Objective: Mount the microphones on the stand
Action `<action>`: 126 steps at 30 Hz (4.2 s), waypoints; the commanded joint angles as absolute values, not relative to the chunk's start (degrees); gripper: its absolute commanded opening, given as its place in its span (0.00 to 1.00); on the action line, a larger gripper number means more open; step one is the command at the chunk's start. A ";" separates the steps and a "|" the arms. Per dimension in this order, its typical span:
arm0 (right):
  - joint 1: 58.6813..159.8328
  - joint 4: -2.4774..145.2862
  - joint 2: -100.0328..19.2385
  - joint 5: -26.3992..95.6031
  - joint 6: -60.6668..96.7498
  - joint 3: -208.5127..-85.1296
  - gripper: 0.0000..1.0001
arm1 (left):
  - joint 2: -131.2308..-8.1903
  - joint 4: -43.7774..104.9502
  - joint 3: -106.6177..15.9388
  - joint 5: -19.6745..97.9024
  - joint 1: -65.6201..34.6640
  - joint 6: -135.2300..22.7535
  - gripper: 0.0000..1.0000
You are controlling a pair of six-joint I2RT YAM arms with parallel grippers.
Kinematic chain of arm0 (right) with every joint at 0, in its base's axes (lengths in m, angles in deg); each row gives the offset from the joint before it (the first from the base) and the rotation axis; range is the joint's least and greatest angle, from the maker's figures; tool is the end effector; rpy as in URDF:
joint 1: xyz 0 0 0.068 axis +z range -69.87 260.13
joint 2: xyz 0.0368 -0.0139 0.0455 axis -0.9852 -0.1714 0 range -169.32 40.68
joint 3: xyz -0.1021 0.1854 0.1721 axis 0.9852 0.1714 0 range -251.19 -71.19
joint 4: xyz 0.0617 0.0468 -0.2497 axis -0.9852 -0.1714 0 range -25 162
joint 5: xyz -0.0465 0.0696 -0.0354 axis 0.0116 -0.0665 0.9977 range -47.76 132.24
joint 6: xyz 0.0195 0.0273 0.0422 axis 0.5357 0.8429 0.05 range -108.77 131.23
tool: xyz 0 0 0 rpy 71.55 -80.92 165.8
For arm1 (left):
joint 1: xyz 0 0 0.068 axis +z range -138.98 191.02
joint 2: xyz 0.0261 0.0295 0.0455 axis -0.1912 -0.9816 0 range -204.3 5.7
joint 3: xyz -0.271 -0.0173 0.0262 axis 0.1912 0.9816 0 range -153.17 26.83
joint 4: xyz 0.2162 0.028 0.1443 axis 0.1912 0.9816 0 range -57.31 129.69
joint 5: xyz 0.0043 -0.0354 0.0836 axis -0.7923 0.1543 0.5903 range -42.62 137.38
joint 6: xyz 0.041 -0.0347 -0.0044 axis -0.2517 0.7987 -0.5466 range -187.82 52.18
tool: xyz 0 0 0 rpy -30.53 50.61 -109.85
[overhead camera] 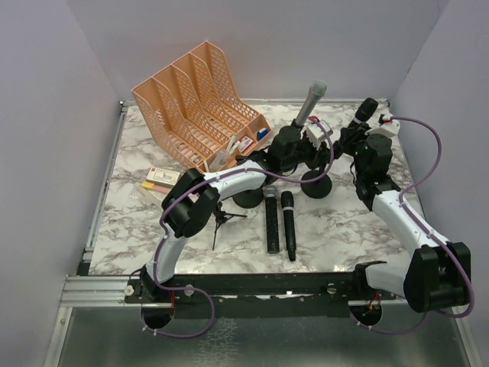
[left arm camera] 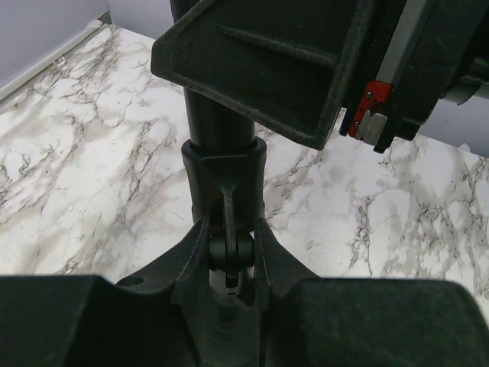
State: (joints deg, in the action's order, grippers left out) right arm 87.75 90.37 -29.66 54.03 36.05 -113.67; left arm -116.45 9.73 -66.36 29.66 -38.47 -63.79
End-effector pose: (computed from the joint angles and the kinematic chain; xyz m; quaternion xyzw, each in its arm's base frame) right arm 0.2816 0.0303 0.2827 0.1792 0.7407 0.1043 0.6391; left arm 0.3238 -0.3957 0.2597 0.3788 0.6374 -0.3998 0.5389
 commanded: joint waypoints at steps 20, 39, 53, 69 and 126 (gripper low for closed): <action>97.10 63.54 -30.03 56.39 39.96 -113.89 0.06 | -117.88 15.54 -63.05 28.08 -38.21 -61.30 0.00; 95.11 59.88 -29.85 63.77 45.35 -123.33 0.66 | -117.70 16.95 -62.55 26.70 -38.20 -61.64 0.00; 89.82 62.80 -34.49 62.23 40.93 -131.09 0.57 | -117.03 21.16 -67.01 25.45 -38.11 -61.42 0.07; 88.34 82.13 -38.28 55.26 30.52 -131.43 0.13 | -113.36 29.31 -78.24 26.68 -34.70 -57.10 0.75; 110.65 48.13 -21.58 38.82 39.72 -120.71 0.73 | -64.95 38.70 -37.96 26.41 -15.70 -61.45 0.98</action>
